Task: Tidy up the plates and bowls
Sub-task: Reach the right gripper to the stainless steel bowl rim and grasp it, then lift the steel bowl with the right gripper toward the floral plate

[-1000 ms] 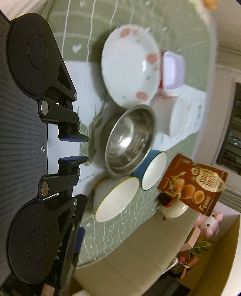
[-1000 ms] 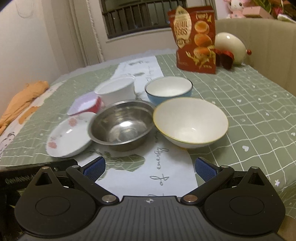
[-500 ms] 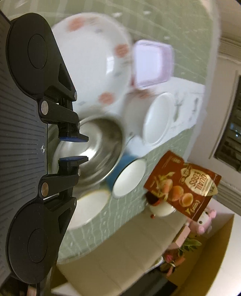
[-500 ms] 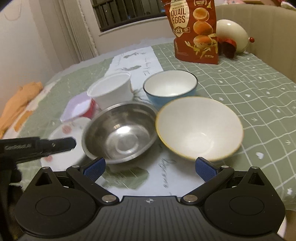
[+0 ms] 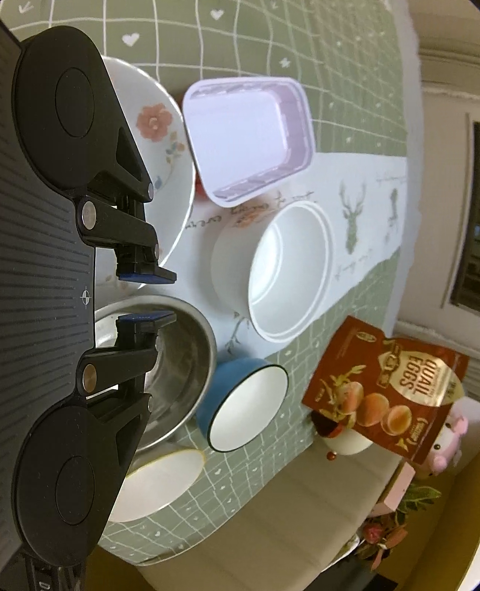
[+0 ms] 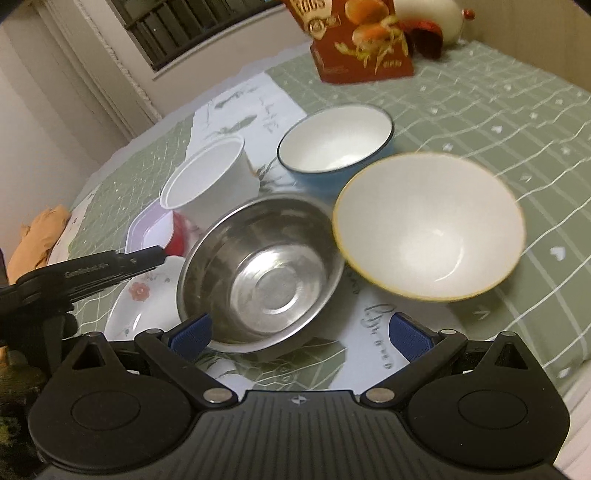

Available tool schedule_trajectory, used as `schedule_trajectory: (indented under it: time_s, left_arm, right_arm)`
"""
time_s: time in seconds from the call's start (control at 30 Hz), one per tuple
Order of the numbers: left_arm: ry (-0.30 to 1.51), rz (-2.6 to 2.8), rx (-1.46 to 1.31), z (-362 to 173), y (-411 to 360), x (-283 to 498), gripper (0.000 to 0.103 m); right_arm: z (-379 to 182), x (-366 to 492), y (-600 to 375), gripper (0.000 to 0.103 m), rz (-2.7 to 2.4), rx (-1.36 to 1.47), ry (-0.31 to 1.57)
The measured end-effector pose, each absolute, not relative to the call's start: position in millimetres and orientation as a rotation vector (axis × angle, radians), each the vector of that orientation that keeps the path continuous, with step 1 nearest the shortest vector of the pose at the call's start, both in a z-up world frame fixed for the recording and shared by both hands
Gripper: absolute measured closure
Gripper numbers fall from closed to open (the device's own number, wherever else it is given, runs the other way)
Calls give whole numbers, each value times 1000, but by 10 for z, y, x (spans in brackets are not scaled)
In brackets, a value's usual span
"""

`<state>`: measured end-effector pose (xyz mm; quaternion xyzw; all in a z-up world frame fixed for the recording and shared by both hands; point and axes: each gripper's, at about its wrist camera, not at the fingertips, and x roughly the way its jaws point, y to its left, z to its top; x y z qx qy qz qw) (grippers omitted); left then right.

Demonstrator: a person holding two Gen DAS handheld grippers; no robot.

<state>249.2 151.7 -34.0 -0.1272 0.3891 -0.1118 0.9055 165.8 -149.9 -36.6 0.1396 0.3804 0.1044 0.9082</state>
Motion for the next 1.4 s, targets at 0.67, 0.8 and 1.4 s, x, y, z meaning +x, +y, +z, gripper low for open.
schedule_trajectory:
  time_s: [0.67,0.8,1.4]
  left_arm:
    - [914,-240,-312,-617,1365,2881,78]
    - [935,-239,-323,-600,1361,2798,78]
    - [965,-255,-302,-578,1328,2566,78]
  right_arm:
    - [-491,2103,-1222,19,188,252,785]
    - [-465,2050,-1250,20,202,252,776]
    - [-516,1943,-1332,19,237,218,822]
